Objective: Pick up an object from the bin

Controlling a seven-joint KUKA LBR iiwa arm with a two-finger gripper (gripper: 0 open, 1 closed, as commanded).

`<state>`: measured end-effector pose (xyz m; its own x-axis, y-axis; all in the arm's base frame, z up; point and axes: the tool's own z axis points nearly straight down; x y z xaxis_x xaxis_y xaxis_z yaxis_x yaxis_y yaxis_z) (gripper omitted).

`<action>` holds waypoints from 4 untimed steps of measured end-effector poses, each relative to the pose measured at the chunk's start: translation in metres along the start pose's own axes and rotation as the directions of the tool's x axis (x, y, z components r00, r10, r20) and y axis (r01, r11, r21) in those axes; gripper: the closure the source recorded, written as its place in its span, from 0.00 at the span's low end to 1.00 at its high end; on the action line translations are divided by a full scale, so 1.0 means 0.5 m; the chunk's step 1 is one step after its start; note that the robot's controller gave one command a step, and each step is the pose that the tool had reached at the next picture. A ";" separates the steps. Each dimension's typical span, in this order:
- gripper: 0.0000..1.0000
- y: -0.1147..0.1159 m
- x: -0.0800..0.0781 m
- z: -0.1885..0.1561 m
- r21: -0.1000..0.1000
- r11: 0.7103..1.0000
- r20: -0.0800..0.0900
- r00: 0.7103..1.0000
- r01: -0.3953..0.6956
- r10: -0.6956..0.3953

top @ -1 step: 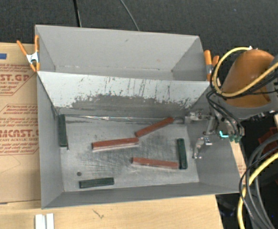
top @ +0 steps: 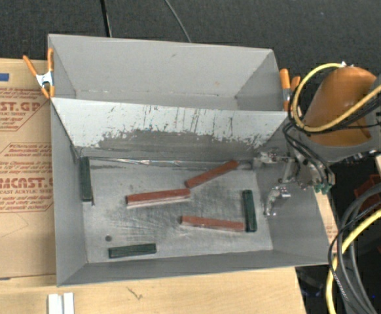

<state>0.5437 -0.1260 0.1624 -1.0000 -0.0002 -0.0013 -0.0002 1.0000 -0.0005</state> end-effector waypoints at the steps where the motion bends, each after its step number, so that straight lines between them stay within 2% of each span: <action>1: 1.00 0.037 0.037 0.178 -0.001 1.000 -0.005 1.000 0.026 -0.026; 2: 0.00 0.038 0.036 0.180 0.000 1.000 0.001 1.000 0.027 -0.027; 3: 0.00 0.038 0.036 0.181 0.000 1.000 0.000 1.000 0.026 -0.026; 4: 1.00 0.182 0.003 0.178 -0.002 0.998 -0.006 0.998 0.070 -0.070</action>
Offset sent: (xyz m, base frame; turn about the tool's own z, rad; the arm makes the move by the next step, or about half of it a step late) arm 0.0000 0.0000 0.0000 0.0000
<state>0.5420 -0.0349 0.0733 -0.9975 -0.0705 0.0043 -0.0705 0.9975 0.0012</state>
